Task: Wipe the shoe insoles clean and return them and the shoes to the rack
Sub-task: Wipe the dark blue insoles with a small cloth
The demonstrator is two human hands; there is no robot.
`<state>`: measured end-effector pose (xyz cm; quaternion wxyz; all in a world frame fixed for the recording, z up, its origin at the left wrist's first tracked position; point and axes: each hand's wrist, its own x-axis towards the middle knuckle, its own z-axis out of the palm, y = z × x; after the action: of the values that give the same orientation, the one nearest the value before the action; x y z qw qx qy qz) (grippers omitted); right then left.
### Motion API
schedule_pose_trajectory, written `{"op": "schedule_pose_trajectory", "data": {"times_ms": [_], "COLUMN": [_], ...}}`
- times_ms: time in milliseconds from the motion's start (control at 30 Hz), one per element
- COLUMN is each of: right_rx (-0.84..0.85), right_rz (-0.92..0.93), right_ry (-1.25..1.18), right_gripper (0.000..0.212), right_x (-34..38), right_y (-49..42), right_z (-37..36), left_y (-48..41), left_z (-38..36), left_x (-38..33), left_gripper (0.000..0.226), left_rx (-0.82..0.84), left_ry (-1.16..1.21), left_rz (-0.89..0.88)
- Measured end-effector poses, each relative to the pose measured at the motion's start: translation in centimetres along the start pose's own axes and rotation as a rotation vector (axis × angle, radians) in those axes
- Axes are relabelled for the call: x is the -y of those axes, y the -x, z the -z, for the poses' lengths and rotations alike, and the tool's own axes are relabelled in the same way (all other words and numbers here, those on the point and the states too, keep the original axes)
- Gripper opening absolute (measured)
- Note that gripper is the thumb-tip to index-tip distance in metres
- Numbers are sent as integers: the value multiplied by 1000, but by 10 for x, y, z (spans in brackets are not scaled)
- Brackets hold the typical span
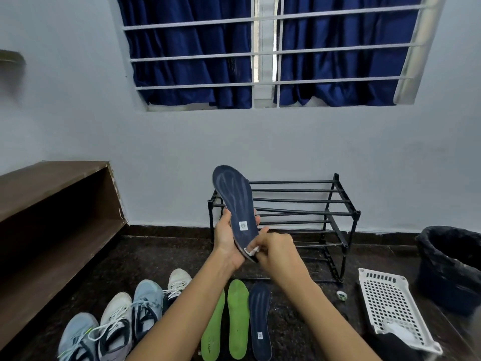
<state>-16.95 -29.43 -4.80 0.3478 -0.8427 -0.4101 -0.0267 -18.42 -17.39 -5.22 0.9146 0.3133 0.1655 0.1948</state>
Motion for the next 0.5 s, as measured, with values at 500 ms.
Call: {"op": "schedule_pose_trajectory", "data": {"times_ms": [500], "right_rx": [38], "right_rz": [111], "right_ry": [60], "right_gripper": [31], "right_x": [6], "right_y": [0], "right_z": [-12], "left_y": [7], "left_z": [19], "left_x": [-8], "left_gripper": [58], "left_rx": [-17], "left_ry": [94], "left_rz": [-1]}}
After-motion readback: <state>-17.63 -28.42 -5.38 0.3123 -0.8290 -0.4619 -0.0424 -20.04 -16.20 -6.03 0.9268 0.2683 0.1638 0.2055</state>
